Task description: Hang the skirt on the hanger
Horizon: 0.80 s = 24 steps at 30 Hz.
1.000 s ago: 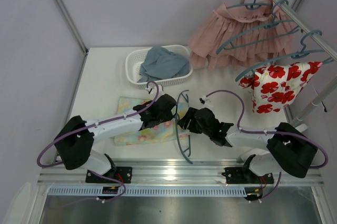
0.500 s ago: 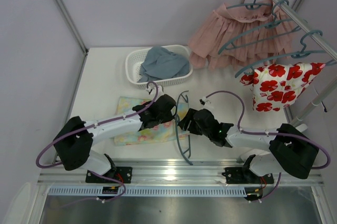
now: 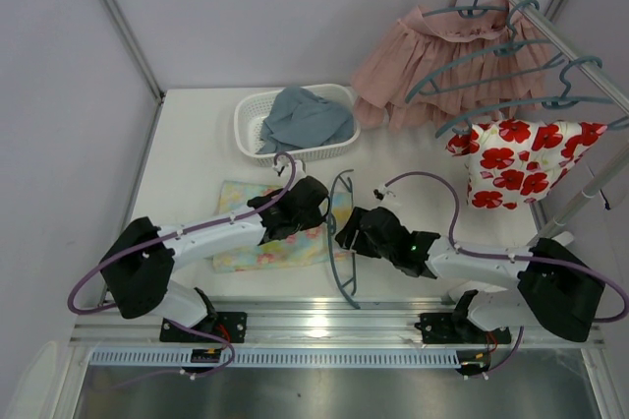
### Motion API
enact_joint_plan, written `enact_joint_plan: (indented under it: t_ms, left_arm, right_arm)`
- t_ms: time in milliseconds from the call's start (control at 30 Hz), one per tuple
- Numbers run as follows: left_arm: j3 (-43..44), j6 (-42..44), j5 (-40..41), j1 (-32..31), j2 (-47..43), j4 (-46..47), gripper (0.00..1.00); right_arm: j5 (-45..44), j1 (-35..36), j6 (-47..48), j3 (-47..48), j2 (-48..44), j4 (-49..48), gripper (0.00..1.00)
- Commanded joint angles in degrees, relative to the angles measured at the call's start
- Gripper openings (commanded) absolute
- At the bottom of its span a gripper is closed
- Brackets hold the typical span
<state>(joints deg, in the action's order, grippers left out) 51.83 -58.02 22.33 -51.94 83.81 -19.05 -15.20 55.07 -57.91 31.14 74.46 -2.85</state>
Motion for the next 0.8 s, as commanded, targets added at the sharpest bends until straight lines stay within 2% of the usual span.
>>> enact_joint_plan:
  t_ms: [0,133,267,500,767]
  left_arm:
    - [-0.24,1.77,1.58,0.35,0.21,-0.64,0.00]
    - [-0.24,1.95,1.84,0.26,0.04,-0.64,0.00]
    - [0.20,2.03,2.19,0.26,0.39,-0.81,0.00]
    - [0.55,2.21,2.37,0.26,1.35,-0.90,0.00]
    - [0.64,2.47,3.42,0.26,0.21,-2.13,0.00]
  right_arm:
    - [-1.41,0.65,1.04,2.26,-4.75,9.16,0.68]
    - [-2.81,-0.31,0.17,2.97,-8.53,15.06,0.69]
    - [-1.50,-0.75,-1.06,0.78,-11.70,15.69,0.69]
    - [1.05,1.44,-4.49,-5.38,-12.32,3.83,0.68]
    - [0.70,2.85,-8.10,-6.96,-6.78,-6.71,0.64]
